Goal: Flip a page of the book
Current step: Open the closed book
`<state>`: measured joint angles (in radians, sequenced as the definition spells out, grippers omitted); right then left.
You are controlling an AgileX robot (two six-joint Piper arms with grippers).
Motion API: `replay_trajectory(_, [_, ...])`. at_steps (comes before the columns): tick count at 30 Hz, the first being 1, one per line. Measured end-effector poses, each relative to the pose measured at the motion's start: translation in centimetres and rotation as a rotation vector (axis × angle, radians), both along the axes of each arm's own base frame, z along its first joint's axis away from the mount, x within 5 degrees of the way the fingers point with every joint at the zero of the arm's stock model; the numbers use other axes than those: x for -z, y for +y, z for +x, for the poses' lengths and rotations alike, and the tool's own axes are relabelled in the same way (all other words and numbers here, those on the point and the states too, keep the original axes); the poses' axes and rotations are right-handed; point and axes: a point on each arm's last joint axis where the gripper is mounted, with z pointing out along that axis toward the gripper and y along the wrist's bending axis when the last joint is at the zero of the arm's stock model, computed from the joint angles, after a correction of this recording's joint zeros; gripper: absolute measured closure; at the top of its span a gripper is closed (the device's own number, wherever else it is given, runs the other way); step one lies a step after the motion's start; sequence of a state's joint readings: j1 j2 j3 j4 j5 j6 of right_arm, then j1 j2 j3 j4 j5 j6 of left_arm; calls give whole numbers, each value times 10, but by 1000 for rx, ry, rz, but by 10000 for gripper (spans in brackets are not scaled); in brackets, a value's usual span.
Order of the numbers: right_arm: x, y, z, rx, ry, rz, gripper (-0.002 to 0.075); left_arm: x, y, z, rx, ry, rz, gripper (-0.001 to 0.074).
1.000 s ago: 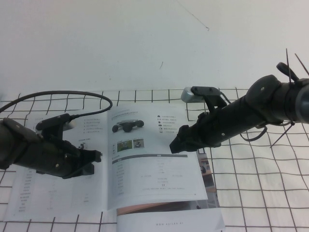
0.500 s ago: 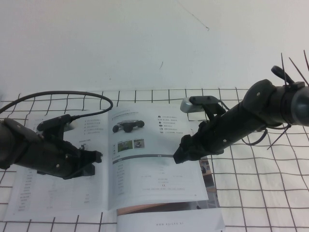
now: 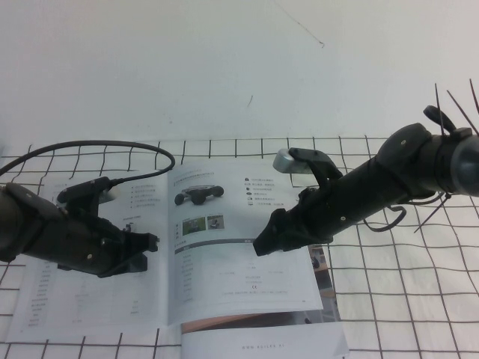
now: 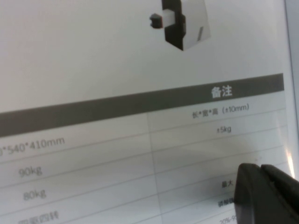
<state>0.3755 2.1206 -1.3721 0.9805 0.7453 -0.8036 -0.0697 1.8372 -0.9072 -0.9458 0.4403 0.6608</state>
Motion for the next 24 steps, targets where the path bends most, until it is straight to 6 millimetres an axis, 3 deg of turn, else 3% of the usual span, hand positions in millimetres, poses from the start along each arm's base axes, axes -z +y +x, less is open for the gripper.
replay_trajectory(8, [-6,5,1,-2,-15,96,219,0,0,0,-1,2,-3,737])
replay_trajectory(16, [-19,-12,4,-1,-50,23,219,0,-1,0,-6,4,-12,737])
replay_trajectory(24, [3,-23,1,-26,25,-126,219,0,-1,0,-8,5,-16,737])
